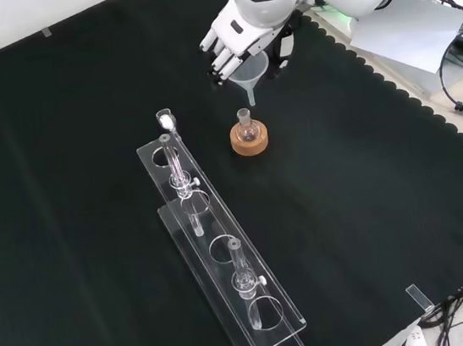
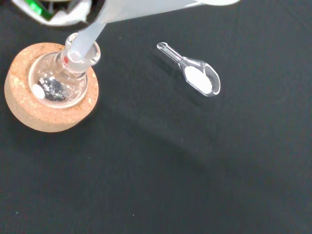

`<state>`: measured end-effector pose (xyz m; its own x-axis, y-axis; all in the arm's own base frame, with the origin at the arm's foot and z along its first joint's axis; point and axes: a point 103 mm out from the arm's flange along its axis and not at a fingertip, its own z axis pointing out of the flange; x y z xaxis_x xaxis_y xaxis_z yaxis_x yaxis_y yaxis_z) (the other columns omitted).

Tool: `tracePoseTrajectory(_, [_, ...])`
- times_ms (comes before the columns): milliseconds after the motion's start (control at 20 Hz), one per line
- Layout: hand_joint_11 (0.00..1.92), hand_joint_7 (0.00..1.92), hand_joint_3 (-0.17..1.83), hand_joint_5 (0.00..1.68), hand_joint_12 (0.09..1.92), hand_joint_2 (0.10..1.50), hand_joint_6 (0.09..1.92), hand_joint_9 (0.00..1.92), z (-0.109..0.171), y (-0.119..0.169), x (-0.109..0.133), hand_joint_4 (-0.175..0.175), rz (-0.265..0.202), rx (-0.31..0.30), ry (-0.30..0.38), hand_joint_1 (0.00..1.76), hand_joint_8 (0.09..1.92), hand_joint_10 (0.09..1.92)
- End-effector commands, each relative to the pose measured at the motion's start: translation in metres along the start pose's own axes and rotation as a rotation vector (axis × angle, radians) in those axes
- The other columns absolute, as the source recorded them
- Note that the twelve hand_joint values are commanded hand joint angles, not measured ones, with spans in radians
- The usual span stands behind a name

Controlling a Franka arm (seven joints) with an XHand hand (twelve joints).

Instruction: Place the funnel on the round-bottom flask.

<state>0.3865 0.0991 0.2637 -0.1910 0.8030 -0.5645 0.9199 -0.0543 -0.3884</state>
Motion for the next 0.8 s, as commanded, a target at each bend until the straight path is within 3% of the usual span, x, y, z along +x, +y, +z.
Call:
tracePoseTrajectory(50, [0.66, 0.71, 0.77, 0.68, 1.2, 0.68, 0.87, 1.03, -0.001, 0.003, 0.0, -0.036, 0.009, -0.018, 0.004, 0.95, 0.74, 0.56])
tracePoseTrajectory(800, [0.66, 0.7, 0.77, 0.68, 1.2, 0.68, 0.87, 1.03, 0.005, 0.014, -0.003, -0.038, 0.01, -0.022, 0.006, 0.94, 0.75, 0.56])
